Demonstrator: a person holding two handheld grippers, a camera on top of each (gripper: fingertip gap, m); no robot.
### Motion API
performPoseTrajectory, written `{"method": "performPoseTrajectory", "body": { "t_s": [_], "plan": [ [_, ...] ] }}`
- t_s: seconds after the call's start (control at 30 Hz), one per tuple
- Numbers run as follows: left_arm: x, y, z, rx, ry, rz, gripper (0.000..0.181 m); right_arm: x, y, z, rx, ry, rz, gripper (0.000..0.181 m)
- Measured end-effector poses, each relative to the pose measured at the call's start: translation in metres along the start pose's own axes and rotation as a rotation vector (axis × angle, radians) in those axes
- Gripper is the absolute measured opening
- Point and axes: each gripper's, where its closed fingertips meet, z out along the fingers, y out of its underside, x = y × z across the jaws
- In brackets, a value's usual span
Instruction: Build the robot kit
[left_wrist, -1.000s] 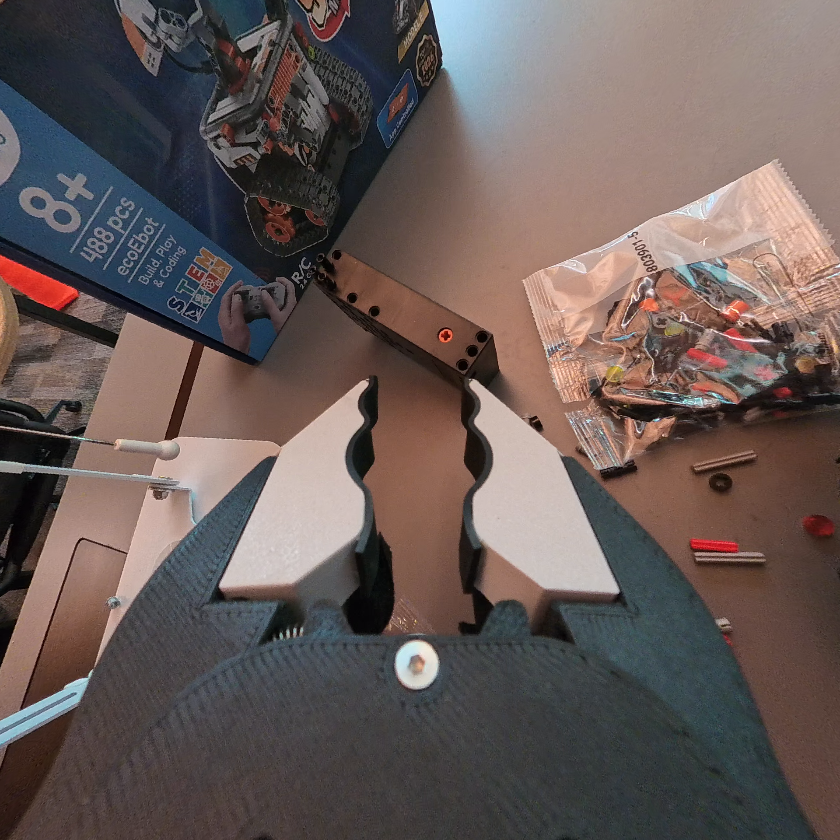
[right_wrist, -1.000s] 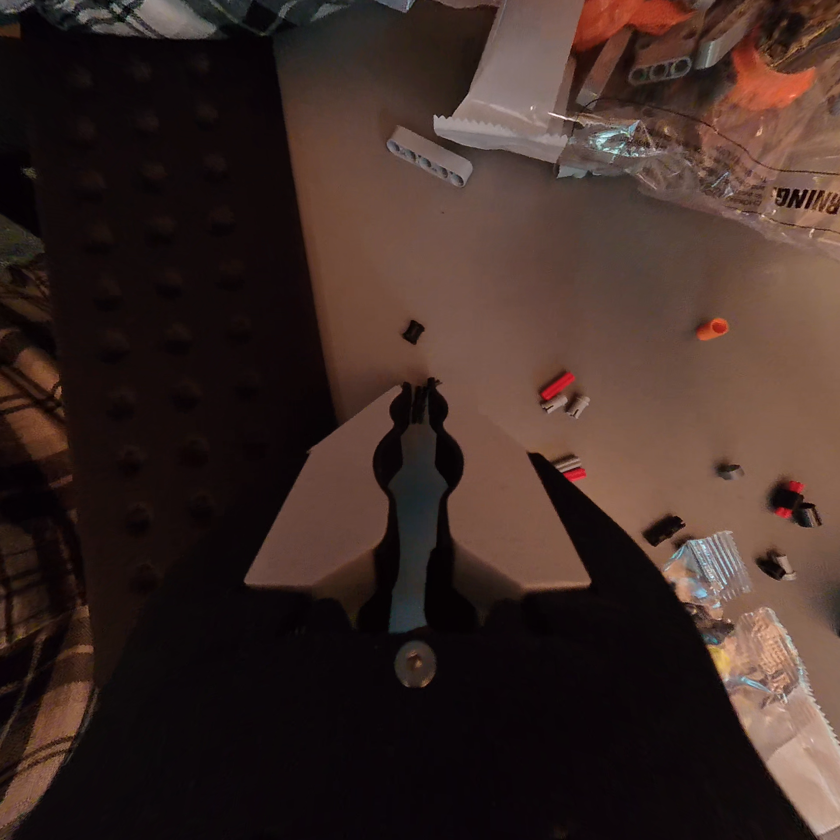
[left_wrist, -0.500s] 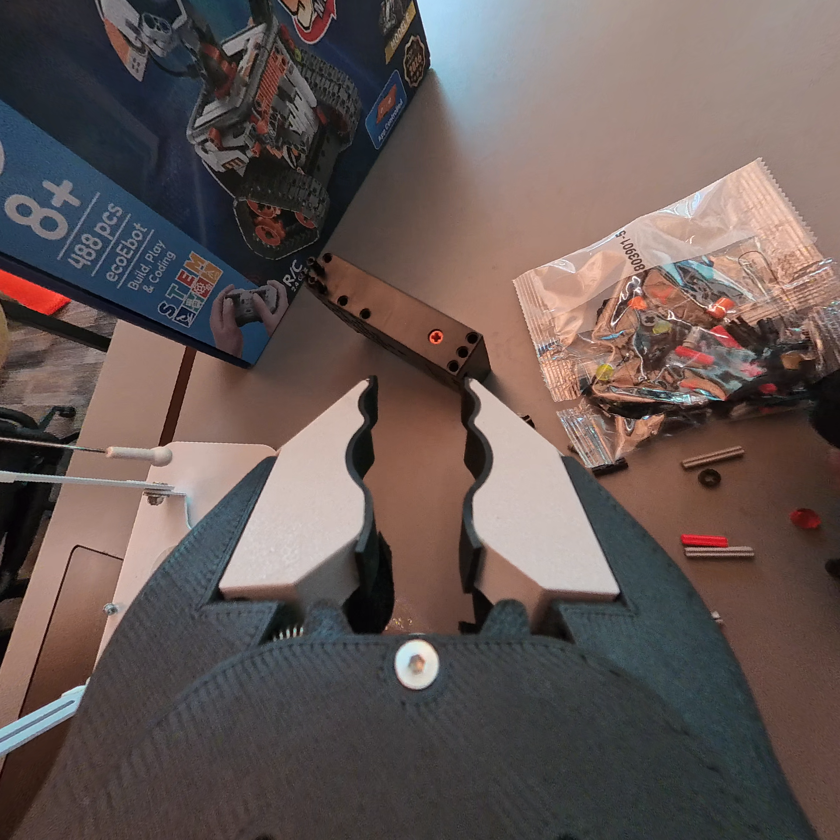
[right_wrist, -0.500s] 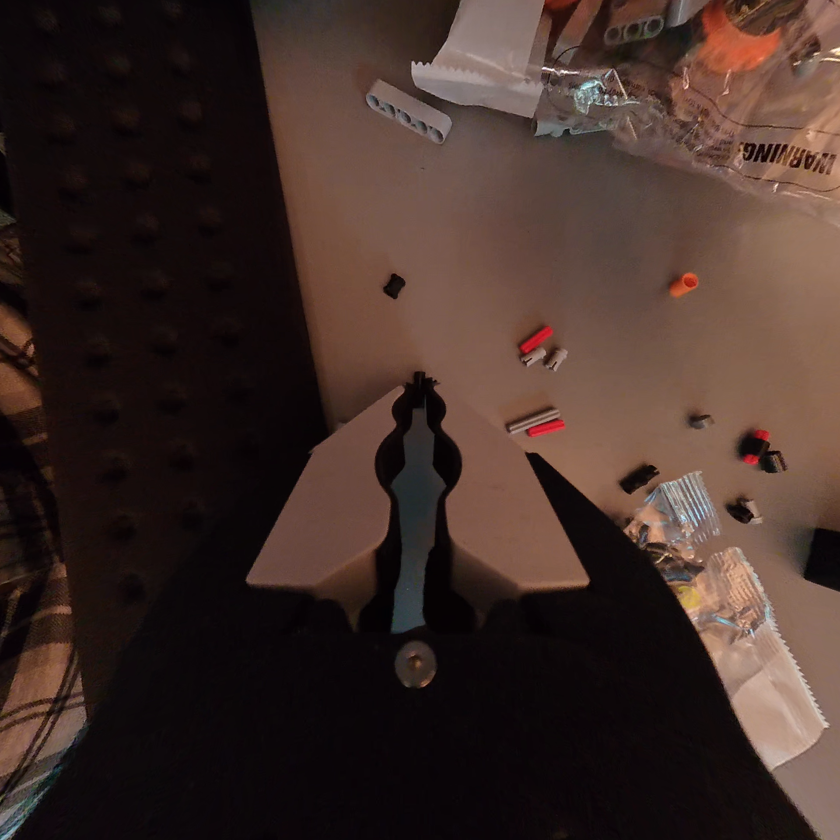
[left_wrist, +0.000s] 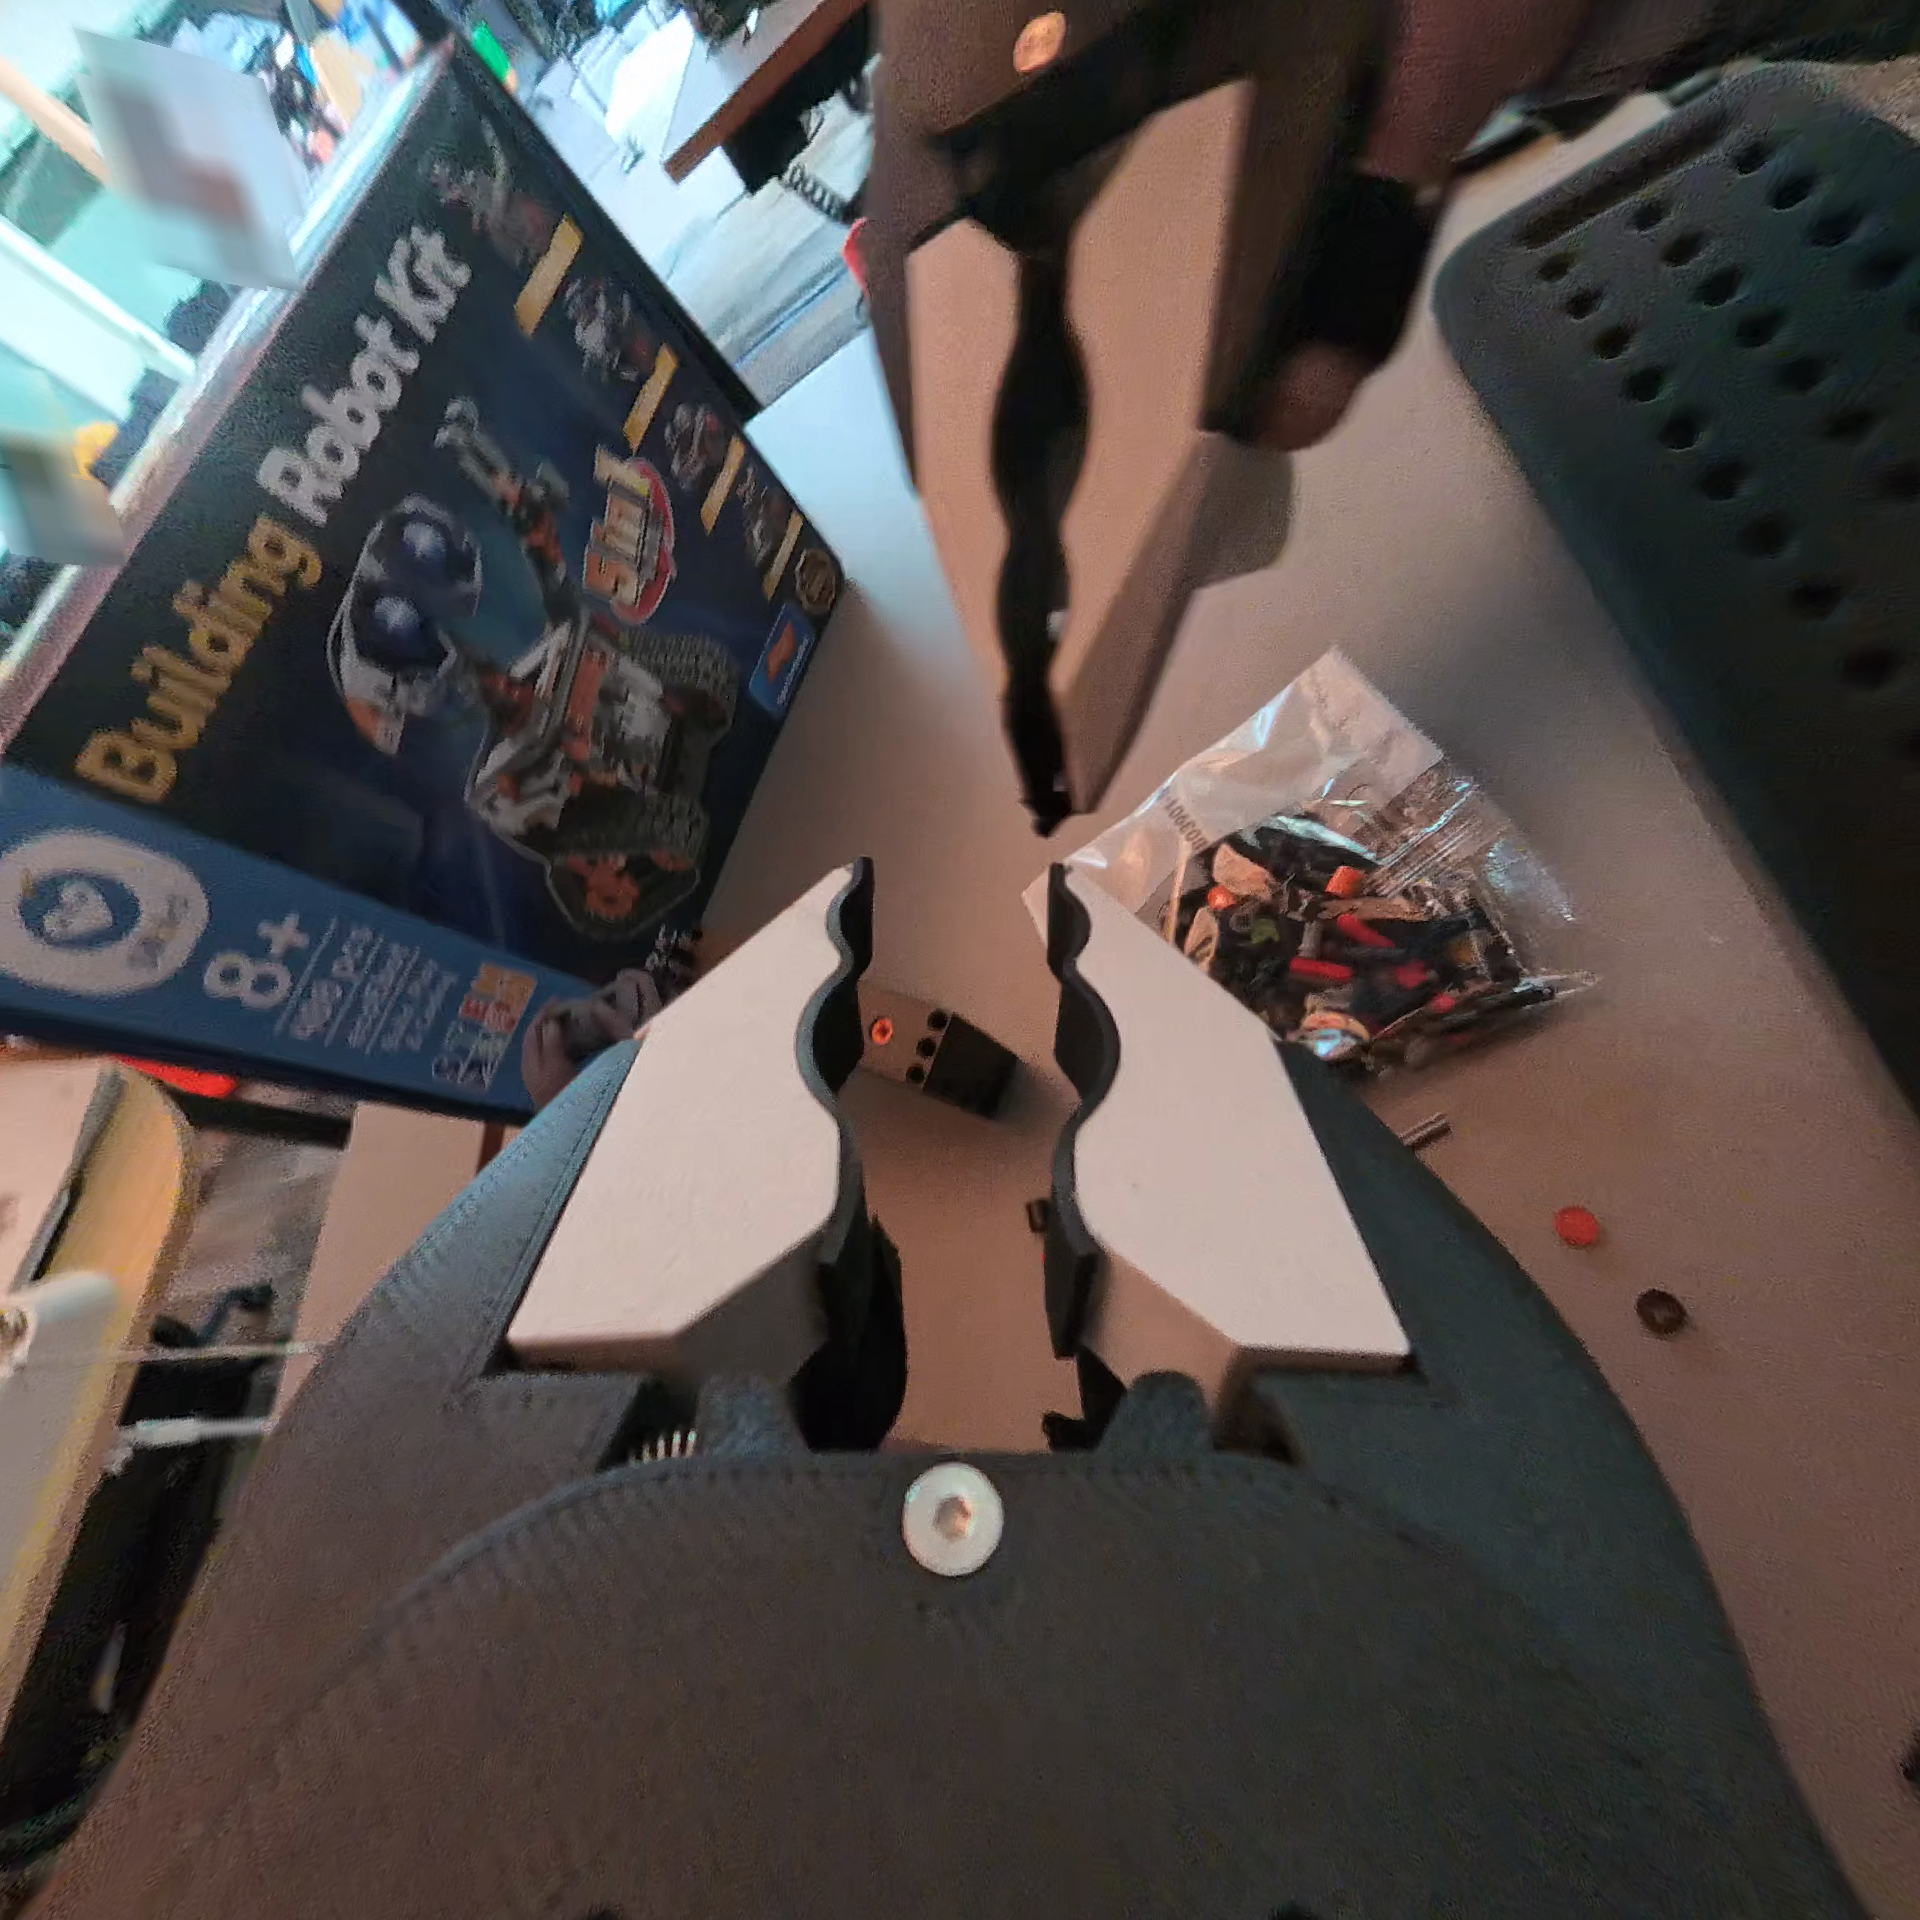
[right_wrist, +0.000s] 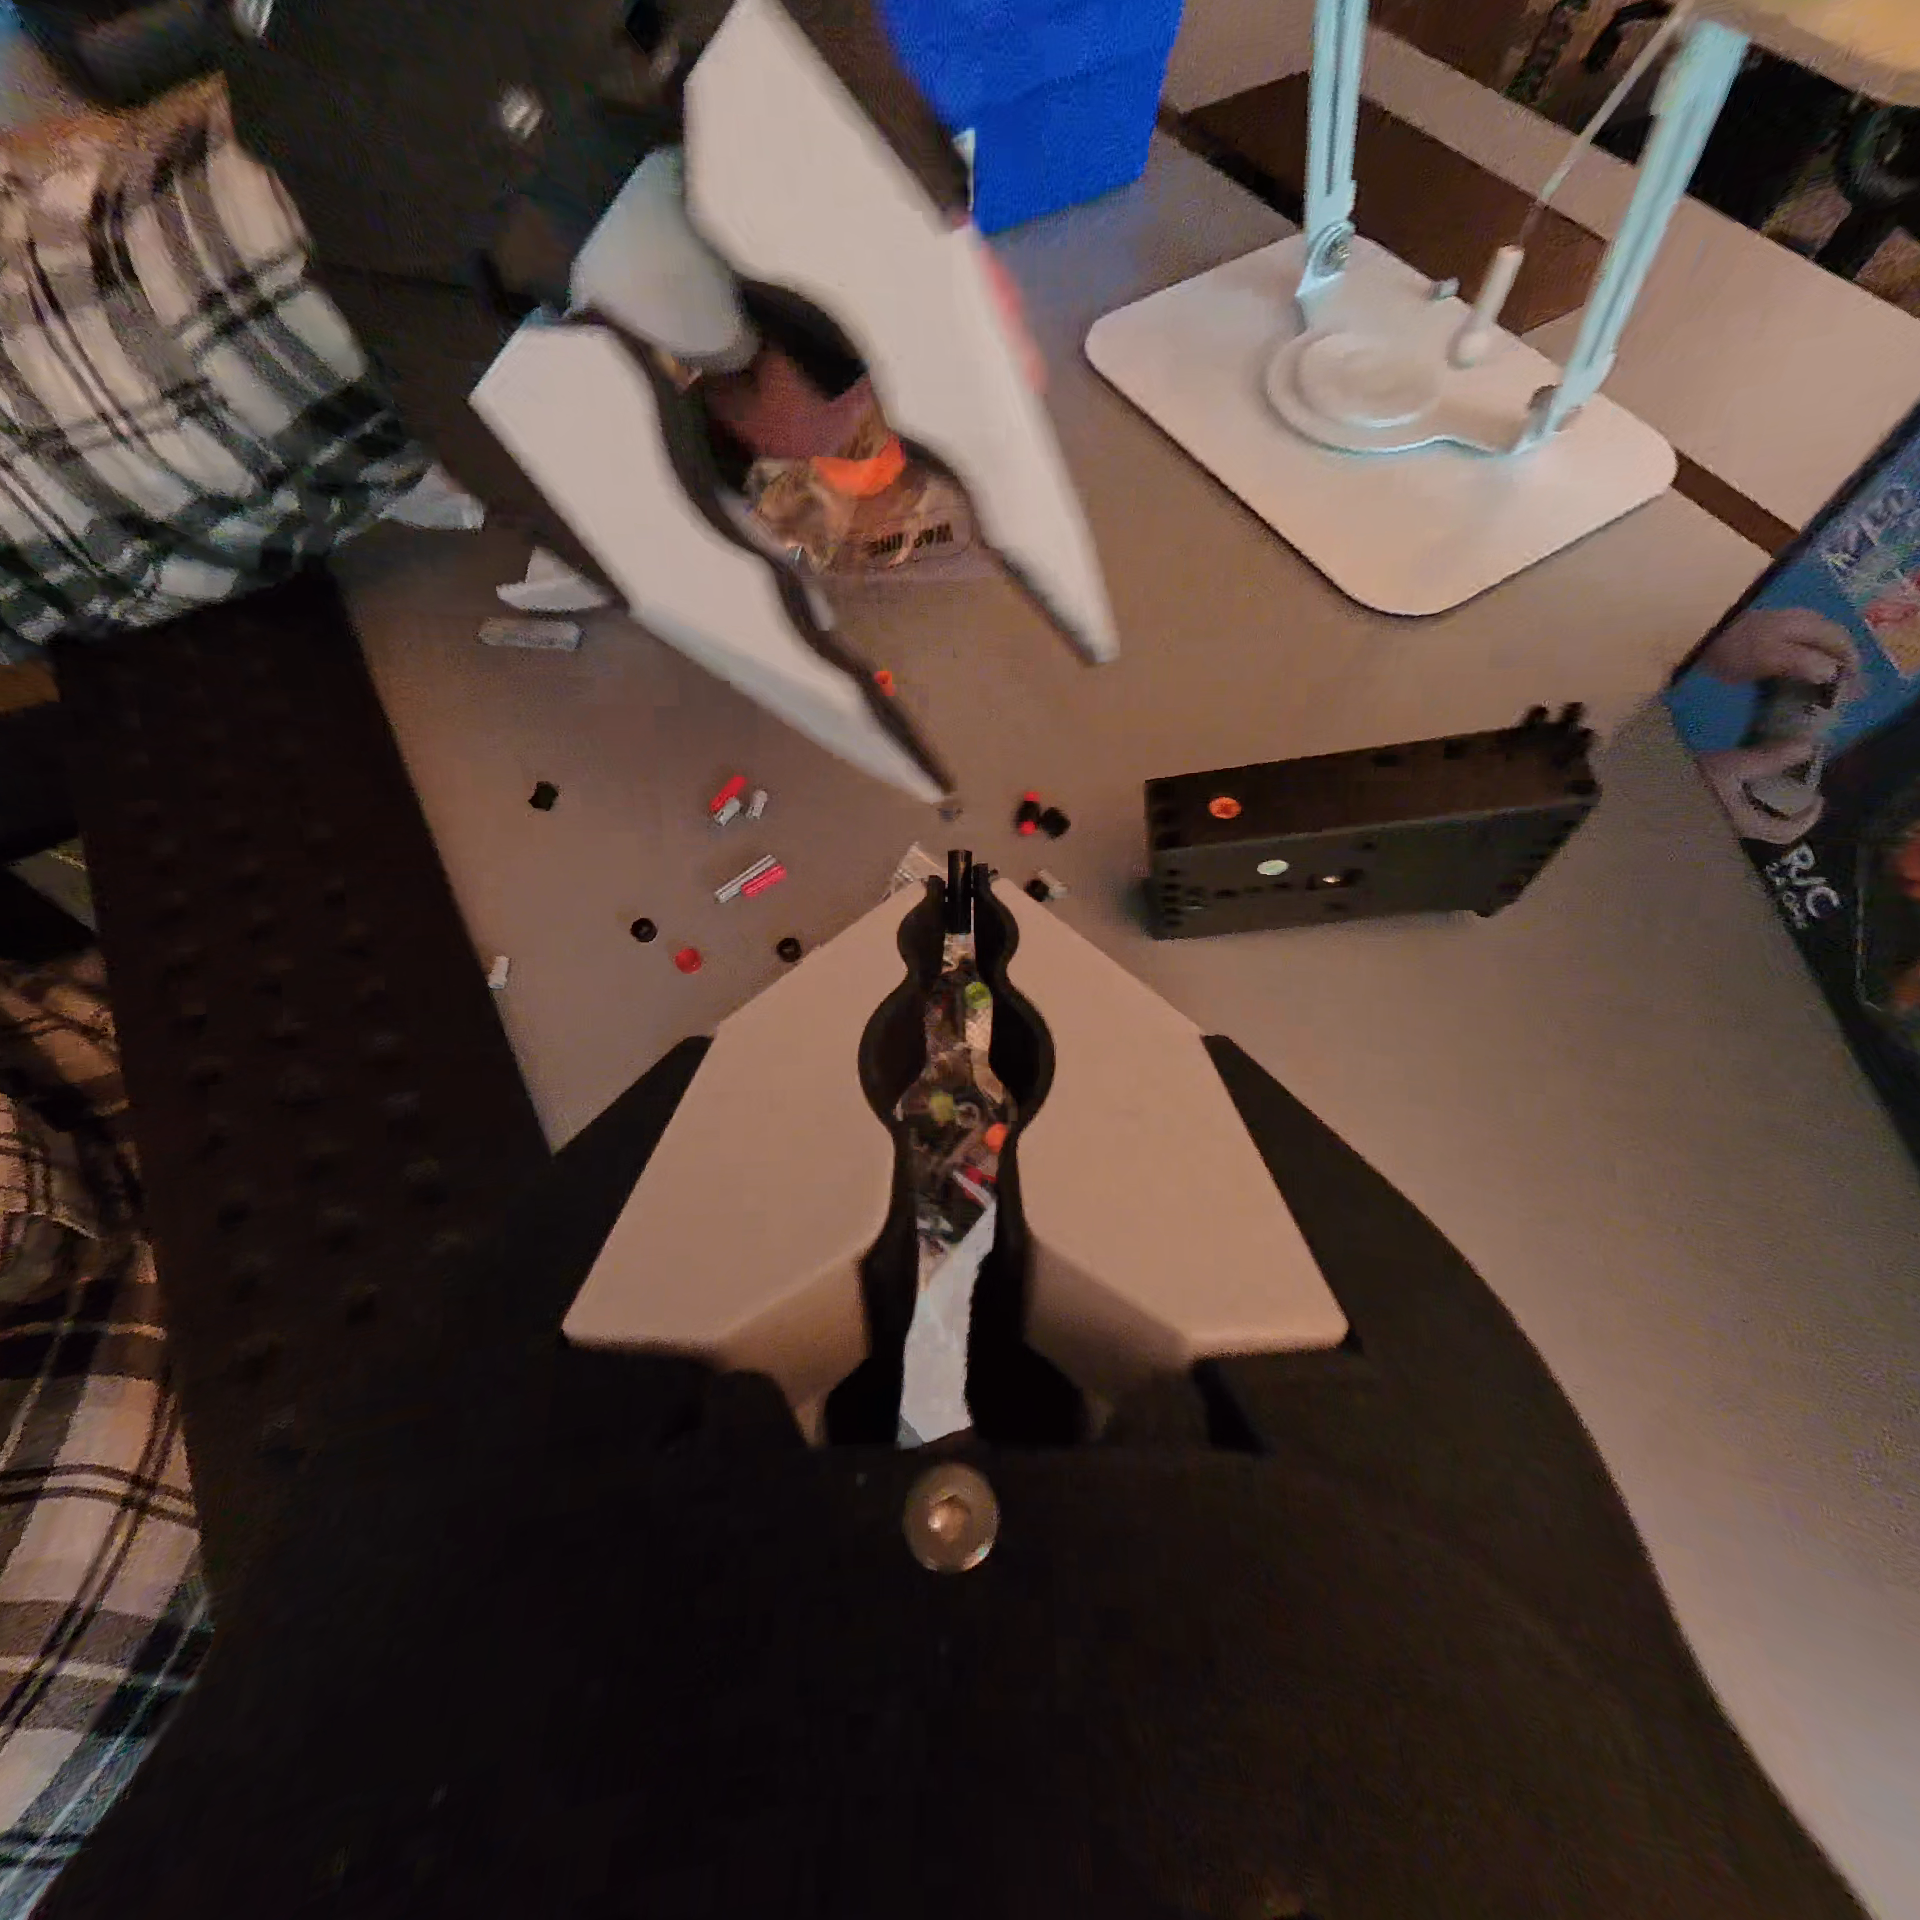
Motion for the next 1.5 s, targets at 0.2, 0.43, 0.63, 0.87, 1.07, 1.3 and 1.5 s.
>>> {"method": "performPoseTrajectory", "body": {
  "t_s": [0.2, 0.43, 0.63, 0.87, 1.07, 1.3, 1.5],
  "plan": [
    [0.011, -0.008, 0.018, -0.011, -0.078, 0.191, 0.025, 0.001, -0.006, -0.011, 0.063, -0.138, 0.096, 0.002],
    [0.003, -0.013, 0.024, -0.002, -0.199, 0.292, 0.006, 0.006, -0.009, -0.012, 0.082, -0.168, 0.143, 0.002],
    [-0.019, -0.012, 0.02, -0.016, -0.332, 0.267, 0.001, 0.021, -0.027, -0.013, 0.202, -0.078, 0.19, 0.003],
    [-0.031, -0.016, 0.014, 0.035, -0.395, 0.187, 0.0, 0.028, -0.042, -0.015, 0.302, -0.028, 0.161, 0.006],
    [-0.037, -0.021, 0.009, 0.087, -0.429, 0.127, 0.0, 0.028, -0.049, -0.02, 0.336, -0.05, 0.147, 0.016],
    [-0.041, -0.025, 0.005, 0.103, -0.465, 0.133, 0.0, 0.025, -0.053, -0.019, 0.354, -0.034, 0.104, 0.011],
    [-0.041, -0.028, 0.004, 0.11, -0.481, 0.14, 0.0, 0.025, -0.055, -0.022, 0.368, -0.024, 0.102, 0.004]
  ]
}}
